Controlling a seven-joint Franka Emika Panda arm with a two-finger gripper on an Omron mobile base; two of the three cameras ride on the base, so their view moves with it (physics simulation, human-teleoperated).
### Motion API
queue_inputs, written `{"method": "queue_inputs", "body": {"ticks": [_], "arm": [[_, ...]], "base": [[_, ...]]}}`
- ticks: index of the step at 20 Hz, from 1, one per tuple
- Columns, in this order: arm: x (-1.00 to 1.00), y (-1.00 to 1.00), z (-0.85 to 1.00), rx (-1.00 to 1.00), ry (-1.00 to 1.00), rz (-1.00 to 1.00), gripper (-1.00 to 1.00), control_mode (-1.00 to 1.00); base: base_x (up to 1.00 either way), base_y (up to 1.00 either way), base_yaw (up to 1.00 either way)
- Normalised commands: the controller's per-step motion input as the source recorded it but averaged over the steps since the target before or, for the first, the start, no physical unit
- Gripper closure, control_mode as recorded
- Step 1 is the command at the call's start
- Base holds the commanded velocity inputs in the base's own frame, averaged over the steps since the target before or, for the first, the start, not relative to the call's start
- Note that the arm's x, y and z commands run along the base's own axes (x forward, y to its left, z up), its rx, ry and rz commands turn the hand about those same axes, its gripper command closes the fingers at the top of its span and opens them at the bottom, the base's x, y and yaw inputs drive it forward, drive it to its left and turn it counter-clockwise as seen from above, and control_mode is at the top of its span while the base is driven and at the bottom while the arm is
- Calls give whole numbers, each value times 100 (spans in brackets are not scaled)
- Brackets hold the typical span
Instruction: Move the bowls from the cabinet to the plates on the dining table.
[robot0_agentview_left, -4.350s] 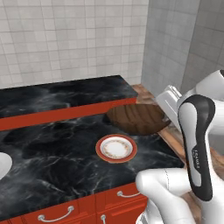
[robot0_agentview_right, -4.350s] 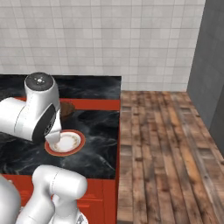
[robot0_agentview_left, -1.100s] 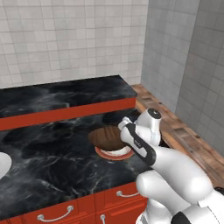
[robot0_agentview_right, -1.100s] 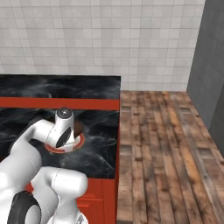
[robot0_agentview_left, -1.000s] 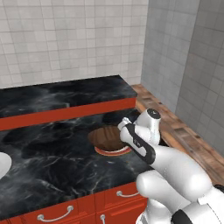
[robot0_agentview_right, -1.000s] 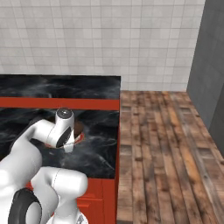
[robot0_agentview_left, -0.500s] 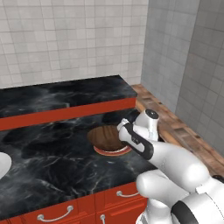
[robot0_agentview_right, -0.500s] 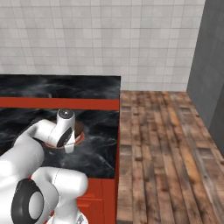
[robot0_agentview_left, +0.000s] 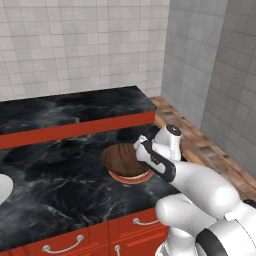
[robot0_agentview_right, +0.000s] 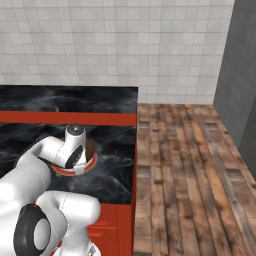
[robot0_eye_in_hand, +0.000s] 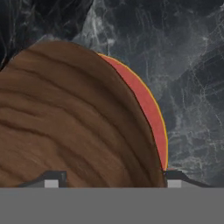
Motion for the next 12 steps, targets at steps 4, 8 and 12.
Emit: {"method": "queue_inputs", "body": {"ticks": [4,8,12], "arm": [[-4,-5,28,1,2,0,-100,-100],[-24,-19,46,3,1,-4,-100,-100],[-36,-23,50,4,0,-7,-100,-100]], "base": [[0,0,0],[0,0,0],[0,0,0]]}}
